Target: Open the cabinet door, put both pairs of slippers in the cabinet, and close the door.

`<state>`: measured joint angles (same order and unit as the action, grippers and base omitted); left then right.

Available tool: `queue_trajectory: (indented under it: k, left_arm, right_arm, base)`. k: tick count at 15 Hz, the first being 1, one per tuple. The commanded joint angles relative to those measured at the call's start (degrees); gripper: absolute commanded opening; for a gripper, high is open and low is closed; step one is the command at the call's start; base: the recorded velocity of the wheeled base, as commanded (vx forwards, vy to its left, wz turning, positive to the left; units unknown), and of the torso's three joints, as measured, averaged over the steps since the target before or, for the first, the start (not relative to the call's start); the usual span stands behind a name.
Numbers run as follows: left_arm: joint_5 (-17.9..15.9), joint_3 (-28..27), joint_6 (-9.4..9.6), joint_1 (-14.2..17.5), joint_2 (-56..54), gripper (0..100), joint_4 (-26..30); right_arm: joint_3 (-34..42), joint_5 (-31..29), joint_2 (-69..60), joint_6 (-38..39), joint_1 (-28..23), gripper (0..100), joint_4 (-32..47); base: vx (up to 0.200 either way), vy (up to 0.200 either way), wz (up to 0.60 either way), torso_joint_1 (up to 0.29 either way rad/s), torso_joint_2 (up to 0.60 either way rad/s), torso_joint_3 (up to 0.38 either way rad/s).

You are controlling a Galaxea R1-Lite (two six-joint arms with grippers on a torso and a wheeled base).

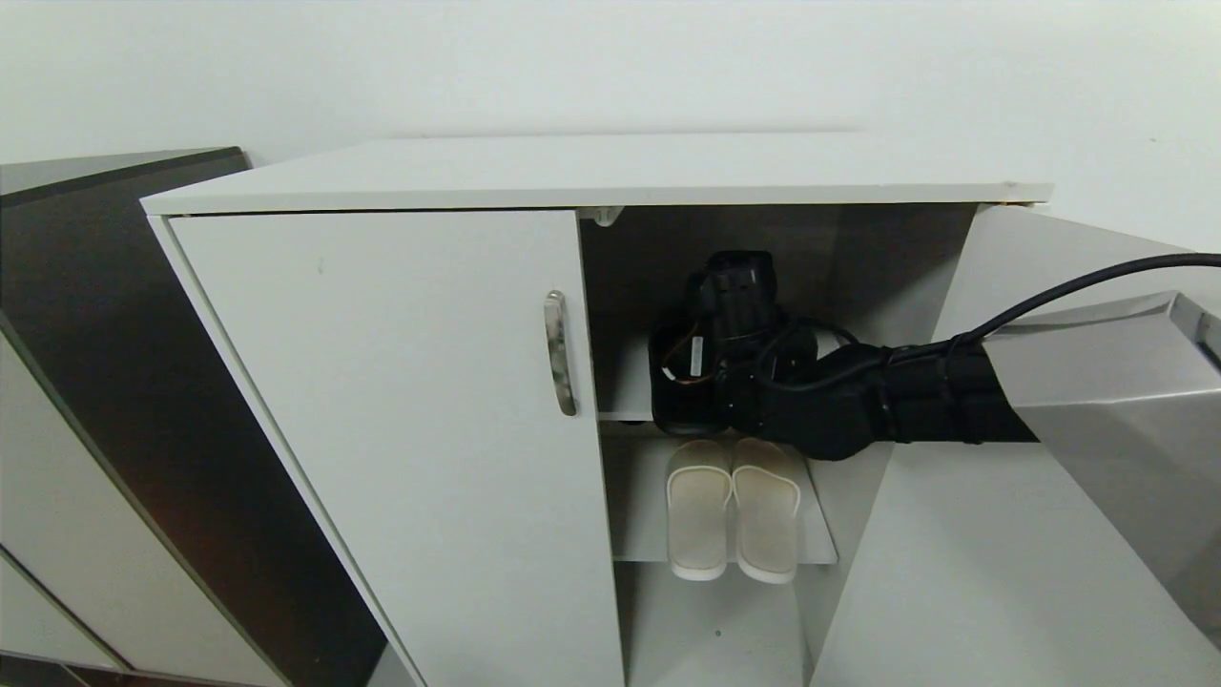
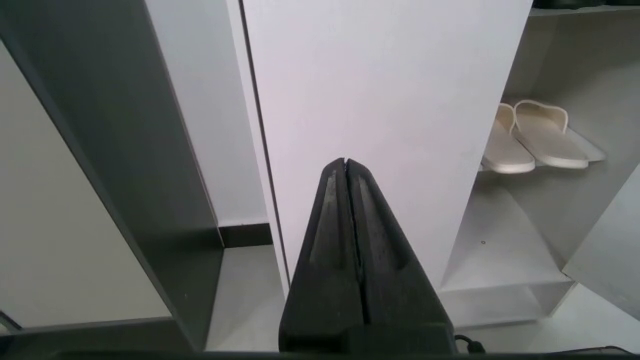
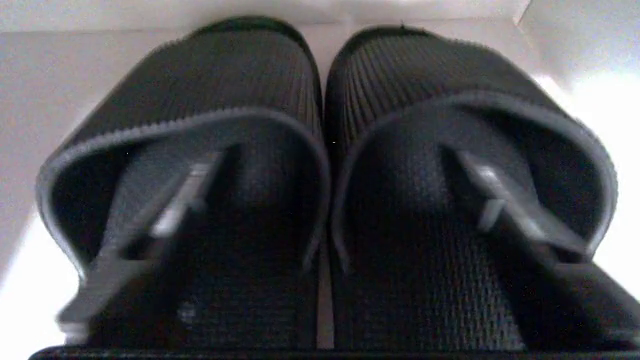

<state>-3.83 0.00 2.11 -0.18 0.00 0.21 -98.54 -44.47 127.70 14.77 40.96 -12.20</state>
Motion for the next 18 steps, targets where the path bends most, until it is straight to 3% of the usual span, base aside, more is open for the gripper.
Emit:
queue_trajectory:
  k: [1, 7, 8, 10, 18]
  left_arm:
    - [0.05, 0.00, 0.00, 0.01, 0.00, 0, -0.03]
    - [-0.04, 0.00, 0.00, 0.01, 0.00, 0, -0.03]
    - [0.05, 0.00, 0.00, 0.01, 0.00, 0, -0.03]
    - [-0.04, 0.00, 0.00, 0.01, 0.00, 0, -0.03]
    - [0.05, 0.00, 0.00, 0.01, 0.00, 0, 0.06]
  right_arm:
    - [4.14, -0.09, -4.39, 0.25, 1.14, 100, -0.19]
    - [25.06, -0.35, -20.12, 2.45, 6.76, 100, -4.41]
    - [28.14, -0.35, -22.40, 2.36, 7.56, 0, -6.43]
    - [32.27, -0.18, -24.60, 1.05, 7.99, 0, -8.54]
    - [34.73, -0.44, -22.67, 0.08, 11.07, 0, -8.80]
  base:
    - [0.000, 0.000, 0.00, 0.000, 0.00, 0.000]
    - [0.000, 0.000, 0.00, 0.000, 0.00, 0.000]
    - [0.000, 0.000, 0.00, 0.000, 0.00, 0.000]
    - [0.000, 0.000, 0.00, 0.000, 0.00, 0.000]
    - [0.000, 0.000, 0.00, 0.000, 0.00, 0.000]
